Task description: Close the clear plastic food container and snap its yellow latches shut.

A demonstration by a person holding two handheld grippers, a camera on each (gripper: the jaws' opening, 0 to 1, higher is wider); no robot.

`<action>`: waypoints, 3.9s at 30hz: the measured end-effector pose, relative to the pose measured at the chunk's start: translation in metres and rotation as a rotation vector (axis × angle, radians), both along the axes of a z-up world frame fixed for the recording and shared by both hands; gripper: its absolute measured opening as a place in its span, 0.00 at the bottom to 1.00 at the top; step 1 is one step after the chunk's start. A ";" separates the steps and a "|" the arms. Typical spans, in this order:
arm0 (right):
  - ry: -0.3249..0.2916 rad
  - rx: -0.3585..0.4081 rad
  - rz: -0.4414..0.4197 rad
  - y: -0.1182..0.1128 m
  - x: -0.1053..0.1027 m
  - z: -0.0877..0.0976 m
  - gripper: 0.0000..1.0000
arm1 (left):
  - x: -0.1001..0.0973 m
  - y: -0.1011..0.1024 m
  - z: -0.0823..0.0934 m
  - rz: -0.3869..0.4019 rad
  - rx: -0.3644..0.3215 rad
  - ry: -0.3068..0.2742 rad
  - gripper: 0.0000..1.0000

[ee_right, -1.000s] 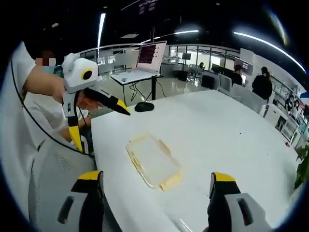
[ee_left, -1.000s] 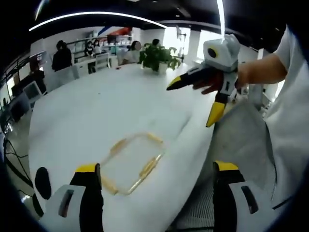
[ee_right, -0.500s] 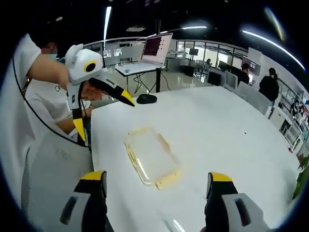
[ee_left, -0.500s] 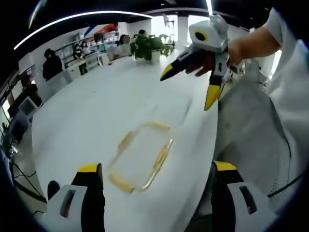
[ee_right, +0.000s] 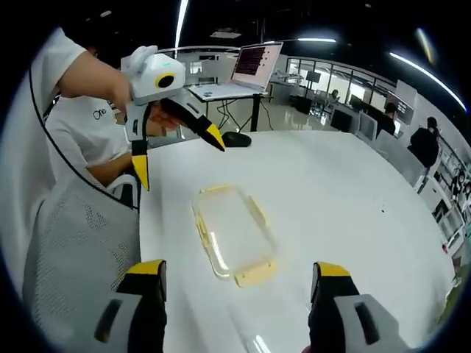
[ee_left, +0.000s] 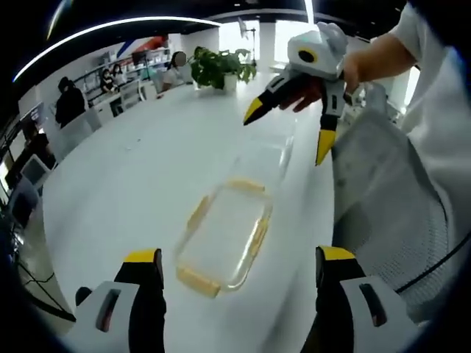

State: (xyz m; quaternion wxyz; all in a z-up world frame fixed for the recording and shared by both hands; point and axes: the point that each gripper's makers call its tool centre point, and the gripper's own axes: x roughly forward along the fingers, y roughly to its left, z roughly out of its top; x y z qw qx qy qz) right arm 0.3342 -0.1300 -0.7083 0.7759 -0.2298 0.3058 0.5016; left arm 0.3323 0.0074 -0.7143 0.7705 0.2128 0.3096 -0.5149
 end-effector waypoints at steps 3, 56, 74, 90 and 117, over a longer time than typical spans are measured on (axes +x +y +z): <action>0.002 -0.014 0.015 0.000 0.000 -0.004 0.79 | 0.002 0.002 -0.004 -0.012 0.013 0.004 0.84; 0.033 -0.188 0.236 0.009 0.019 -0.051 0.59 | 0.033 0.019 -0.065 -0.258 0.240 0.031 0.63; 0.075 -0.236 0.265 0.008 0.028 -0.067 0.49 | 0.035 0.028 -0.080 -0.302 0.301 0.050 0.54; 0.087 -0.293 0.309 0.003 0.030 -0.083 0.46 | 0.037 0.028 -0.087 -0.330 0.313 0.073 0.48; 0.111 -0.326 0.394 0.004 0.027 -0.098 0.38 | 0.038 0.028 -0.090 -0.363 0.338 0.078 0.39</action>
